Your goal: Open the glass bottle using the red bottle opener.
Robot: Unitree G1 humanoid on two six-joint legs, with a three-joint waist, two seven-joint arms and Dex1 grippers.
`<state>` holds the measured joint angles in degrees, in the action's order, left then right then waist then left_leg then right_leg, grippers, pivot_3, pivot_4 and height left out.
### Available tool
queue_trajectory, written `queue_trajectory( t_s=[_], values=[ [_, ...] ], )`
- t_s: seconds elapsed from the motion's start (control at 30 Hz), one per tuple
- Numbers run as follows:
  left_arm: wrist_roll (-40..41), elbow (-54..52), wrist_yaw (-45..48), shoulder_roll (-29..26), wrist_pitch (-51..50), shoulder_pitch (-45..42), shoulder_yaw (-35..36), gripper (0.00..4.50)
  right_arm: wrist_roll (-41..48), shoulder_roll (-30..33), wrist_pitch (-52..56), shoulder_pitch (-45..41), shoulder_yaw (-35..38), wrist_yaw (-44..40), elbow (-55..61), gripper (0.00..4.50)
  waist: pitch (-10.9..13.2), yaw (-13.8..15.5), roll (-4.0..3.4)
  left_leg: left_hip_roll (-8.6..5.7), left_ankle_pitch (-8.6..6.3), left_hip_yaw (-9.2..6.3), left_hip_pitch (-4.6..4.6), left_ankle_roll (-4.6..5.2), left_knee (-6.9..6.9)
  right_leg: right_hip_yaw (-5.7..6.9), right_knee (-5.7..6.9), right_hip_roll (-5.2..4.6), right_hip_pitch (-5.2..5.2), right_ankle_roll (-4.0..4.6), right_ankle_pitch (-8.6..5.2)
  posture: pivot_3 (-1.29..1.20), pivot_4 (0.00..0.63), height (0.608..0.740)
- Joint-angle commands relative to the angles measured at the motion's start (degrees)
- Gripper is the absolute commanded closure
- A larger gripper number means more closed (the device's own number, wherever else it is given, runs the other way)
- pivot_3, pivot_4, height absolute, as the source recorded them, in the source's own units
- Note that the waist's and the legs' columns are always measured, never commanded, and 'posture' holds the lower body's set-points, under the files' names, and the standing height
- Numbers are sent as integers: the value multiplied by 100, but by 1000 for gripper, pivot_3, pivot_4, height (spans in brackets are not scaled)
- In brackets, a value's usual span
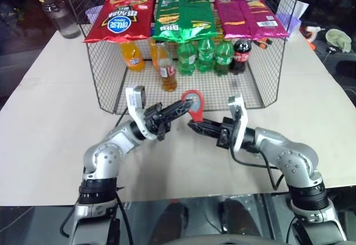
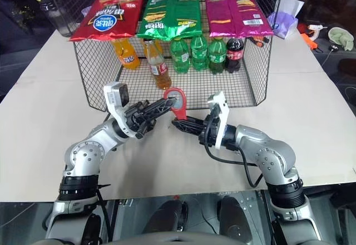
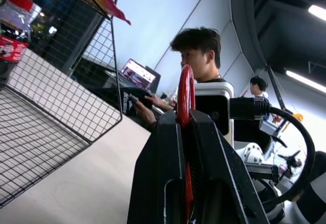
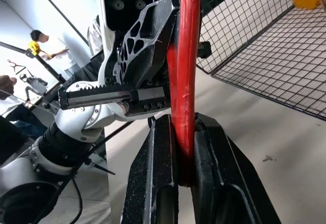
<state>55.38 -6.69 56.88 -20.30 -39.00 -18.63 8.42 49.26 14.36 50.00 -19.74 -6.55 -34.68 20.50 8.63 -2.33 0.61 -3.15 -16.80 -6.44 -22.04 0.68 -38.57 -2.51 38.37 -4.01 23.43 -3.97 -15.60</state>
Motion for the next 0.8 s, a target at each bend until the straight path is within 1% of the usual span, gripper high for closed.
queue_trajectory(
  t_s=[0.03, 0.1, 0.2, 0.23, 0.33, 0.43, 0.53, 0.67, 0.8],
  values=[
    [-217, -141, -282, 77, 142, 121, -56, 4500, -57, -73, -254, -184, 146, 69, 140, 4400, 0, 1, 0, 0, 0, 0, 0, 0, 0, 0, 0, 0, 0, 0, 0, 0, 150, 740],
    [-324, -141, -405, 143, 308, 125, -26, 4500, -138, -64, -300, -197, 150, 77, 100, 4400, 0, 2, 0, -1, 0, 0, -1, 0, 0, 0, 0, -1, 0, 0, 0, 0, 150, 740],
    [-431, -158, -459, 136, 357, 124, -68, 3422, -190, -69, -321, -205, 163, 59, 65, 4500, 0, 1, 0, 0, 0, 0, 0, 0, 0, 0, 0, 0, 0, 0, 0, 0, 150, 740],
    [-526, -140, -567, 183, 475, 107, -49, 2800, -220, -69, -339, -205, 178, 70, 56, 4500, 0, 1, 0, 1, 0, 0, 0, 0, 1, -1, 0, 0, 1, 0, 0, 0, 150, 740],
    [-705, -95, -789, 279, 742, 43, 87, 1553, -323, 11, -413, -159, 253, 100, 49, 4500, 0, 7, 0, 0, 0, 1, -2, 0, 1, -1, 0, 0, 2, 0, 0, 0, 150, 740],
    [-947, -80, -961, 279, 1102, 24, 227, 1553, -429, 165, -524, -26, 462, 157, -6, 4500, 0, 10, 0, -1, 0, 1, -2, 0, 1, -1, -1, -1, 2, 0, 0, 0, 150, 740],
    [-1422, 9, -1245, 325, 1824, -50, 384, 1553, -587, 365, -696, 128, 774, 248, -122, 4500, 0, 30, 0, -1, 0, 1, -3, 0, 1, -1, -1, -1, 1, 0, 0, 0, 150, 740],
    [-2642, 596, -2035, 354, 3044, -372, 403, 1553, -892, 485, -1102, 215, 1219, 471, -324, 4500, 0, 59, 1, -3, 0, 4, -2, 0, 1, -1, -1, -1, 1, 0, 0, 0, 150, 740],
    [-3752, 1615, -2855, 381, 3557, -897, 70, 1553, -1207, 449, -1599, 56, 1601, 767, -711, 4500, -1, 59, 1, -7, 0, 9, -2, 0, 2, -4, -1, -1, 2, 0, 0, 0, 150, 740]
  ],
)
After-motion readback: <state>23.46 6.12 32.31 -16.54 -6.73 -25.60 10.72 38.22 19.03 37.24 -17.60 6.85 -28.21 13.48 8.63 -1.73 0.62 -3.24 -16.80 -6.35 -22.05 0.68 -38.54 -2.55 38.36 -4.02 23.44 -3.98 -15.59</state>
